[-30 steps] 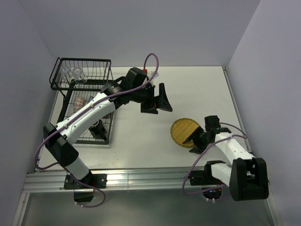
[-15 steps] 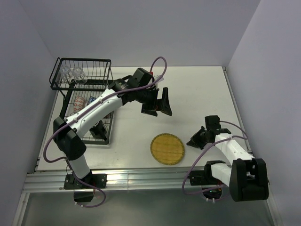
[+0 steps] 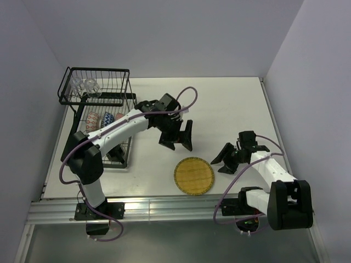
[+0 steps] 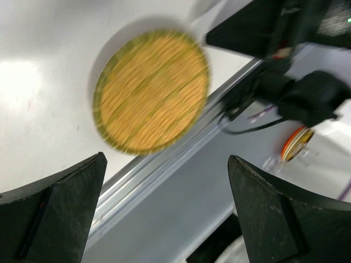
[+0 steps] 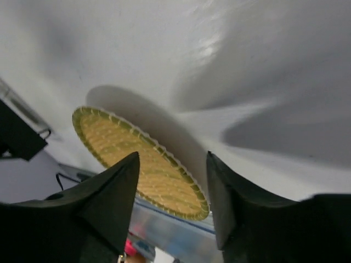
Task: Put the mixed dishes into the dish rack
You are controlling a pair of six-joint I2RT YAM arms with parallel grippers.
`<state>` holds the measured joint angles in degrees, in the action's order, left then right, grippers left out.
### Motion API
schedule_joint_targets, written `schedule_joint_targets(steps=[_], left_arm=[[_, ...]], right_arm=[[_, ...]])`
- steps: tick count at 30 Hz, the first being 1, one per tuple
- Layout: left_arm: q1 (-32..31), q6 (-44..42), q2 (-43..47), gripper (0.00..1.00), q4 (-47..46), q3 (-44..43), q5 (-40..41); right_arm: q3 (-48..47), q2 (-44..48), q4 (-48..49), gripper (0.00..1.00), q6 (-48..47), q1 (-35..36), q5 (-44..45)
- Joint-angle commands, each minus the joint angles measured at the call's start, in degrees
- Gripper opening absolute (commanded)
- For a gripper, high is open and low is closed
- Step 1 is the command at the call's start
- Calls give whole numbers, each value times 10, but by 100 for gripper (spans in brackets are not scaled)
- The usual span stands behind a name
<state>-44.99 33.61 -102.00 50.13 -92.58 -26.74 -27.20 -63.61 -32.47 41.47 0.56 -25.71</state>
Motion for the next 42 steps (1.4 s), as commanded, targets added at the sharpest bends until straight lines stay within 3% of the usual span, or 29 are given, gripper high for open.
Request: schedule_joint_targets(steps=[1,8,17,28,29,31,32,33,36,42], left_arm=[[-2,-31,-1,99,11,55,-22],[-2,-7,24,99,-102,193,-126],[-2,6,26,99,-223,304,-206],[-2,-12,-40,97,-293,332,-221],[-3,-7,-49,96,-303,337,-225],[-4,-1,-61,94,-326,342,-230],[-4,-1,-74,91,-332,345,-232],[-3,-1,-80,89,-335,346,-234],[-3,-6,-91,86,-336,346,-234],[-4,-20,-56,86,-292,326,-190]], right_arm=[[16,11,-14,61,-58,0,-79],[32,43,-25,67,-56,22,-92],[139,74,77,60,18,79,-116],[174,22,245,50,58,126,-113],[175,15,266,48,60,127,-110],[181,-1,301,33,70,130,-109],[182,-6,306,11,73,130,-105],[181,-16,307,1,77,131,-100],[162,-13,292,0,78,132,-88],[70,73,135,0,38,140,-8]])
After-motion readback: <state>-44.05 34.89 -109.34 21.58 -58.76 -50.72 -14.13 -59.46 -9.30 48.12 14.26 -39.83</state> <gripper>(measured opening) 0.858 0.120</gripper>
